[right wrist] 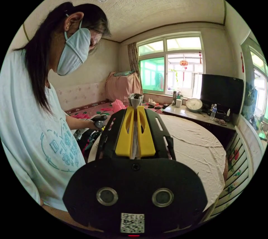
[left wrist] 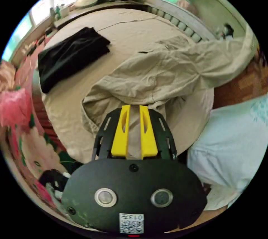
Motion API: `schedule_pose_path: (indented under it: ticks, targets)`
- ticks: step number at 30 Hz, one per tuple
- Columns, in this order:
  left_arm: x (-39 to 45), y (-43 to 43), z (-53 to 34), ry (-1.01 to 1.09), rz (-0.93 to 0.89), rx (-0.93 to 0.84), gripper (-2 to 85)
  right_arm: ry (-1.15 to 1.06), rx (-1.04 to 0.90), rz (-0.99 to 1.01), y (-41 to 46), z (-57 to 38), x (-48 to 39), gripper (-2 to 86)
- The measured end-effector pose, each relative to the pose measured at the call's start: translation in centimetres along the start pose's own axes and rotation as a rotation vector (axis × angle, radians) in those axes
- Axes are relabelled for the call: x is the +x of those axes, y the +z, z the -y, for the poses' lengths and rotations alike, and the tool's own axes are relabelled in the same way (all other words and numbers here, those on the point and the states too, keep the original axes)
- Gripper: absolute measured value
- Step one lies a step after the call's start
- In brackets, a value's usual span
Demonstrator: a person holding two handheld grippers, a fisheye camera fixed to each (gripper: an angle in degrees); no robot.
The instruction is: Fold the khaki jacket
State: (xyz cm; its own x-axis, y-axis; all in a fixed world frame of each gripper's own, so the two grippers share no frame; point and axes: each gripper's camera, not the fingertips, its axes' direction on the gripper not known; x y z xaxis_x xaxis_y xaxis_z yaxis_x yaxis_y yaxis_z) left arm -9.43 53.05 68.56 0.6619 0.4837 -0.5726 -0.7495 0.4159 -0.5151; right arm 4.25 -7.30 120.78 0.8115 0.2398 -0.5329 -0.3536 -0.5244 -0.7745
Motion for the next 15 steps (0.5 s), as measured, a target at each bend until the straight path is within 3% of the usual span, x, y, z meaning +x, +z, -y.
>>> schedule_pose_path:
  ticks: [2, 5, 7, 9, 15]
  targets:
    - [-4.8, 1.8, -1.3, -0.327, -0.27, 0.086, 13.4, 0.01, 0.007, 0.004, -0.1, 0.1, 0.2, 0.9]
    - [-7.7, 3.8, -2.1, -0.523, -0.433, 0.162, 14.5, 0.018, 0.021, -0.004, -0.3, 0.3, 0.3, 0.9]
    - [-8.4, 5.0, -1.2, -0.569, -0.445, 0.128, 11.6, 0.019, 0.036, 0.009, -0.4, 0.5, 0.3, 0.9]
    - [-8.4, 5.1, 0.2, -0.564, -0.354, 0.066, 2.9, 0.011, 0.05, 0.016, -0.4, 0.9, 0.4, 0.9]
    - [-9.0, 0.8, 0.8, -0.436, -0.277, 0.114, 1.5, -0.032, 0.089, -0.03, -2.5, 1.1, -0.1, 0.9]
